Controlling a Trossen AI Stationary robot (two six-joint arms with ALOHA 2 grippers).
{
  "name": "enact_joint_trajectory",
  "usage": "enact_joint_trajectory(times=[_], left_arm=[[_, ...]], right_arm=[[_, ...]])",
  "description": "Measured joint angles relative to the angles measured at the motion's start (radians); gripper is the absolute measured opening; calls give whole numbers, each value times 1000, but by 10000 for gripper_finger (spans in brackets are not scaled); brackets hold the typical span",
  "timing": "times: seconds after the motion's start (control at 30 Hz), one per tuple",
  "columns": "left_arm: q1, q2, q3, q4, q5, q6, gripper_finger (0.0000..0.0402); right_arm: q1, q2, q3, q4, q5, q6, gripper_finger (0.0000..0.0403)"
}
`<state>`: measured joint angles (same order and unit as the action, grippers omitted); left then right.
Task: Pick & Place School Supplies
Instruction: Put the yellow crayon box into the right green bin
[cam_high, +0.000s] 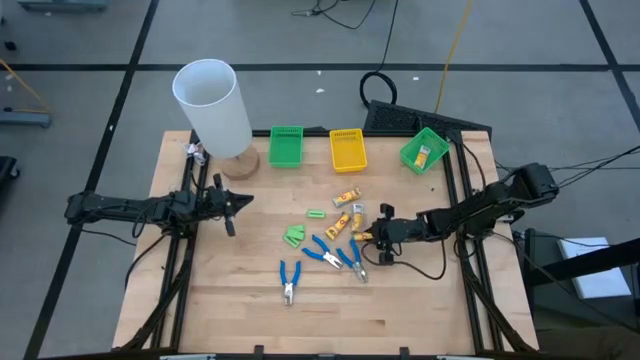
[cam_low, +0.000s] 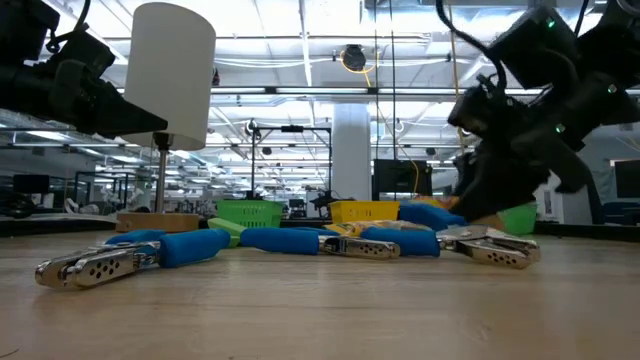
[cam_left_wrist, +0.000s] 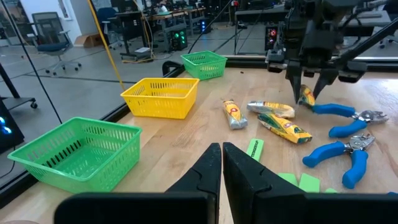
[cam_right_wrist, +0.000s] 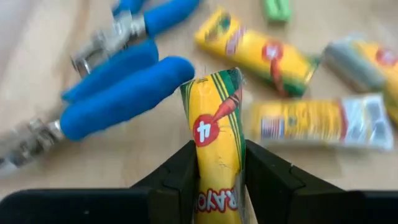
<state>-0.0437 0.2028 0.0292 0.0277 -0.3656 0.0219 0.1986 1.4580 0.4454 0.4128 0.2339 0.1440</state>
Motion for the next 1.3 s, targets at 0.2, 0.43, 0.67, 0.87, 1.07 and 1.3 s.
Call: enact_joint_trajectory(times=[0.2, 0.43, 0.67, 0.87, 1.07, 1.3], left_arm=[[0, 0, 0, 0, 0, 0, 21], [0, 0, 0, 0, 0, 0, 21], [0, 0, 0, 0, 0, 0, 21], [0, 0, 0, 0, 0, 0, 21], [0, 0, 0, 0, 0, 0, 21], [0, 0, 0, 0, 0, 0, 21]], right_arm=[[0, -98, 0, 18, 1, 0, 109], [0, -184, 0, 78, 1, 0, 107], [0, -202, 1, 215, 0, 0, 106], [0, -202, 1, 309, 0, 0, 111], [0, -202, 1, 384, 0, 25, 111], [0, -202, 2, 406, 0, -9, 112]])
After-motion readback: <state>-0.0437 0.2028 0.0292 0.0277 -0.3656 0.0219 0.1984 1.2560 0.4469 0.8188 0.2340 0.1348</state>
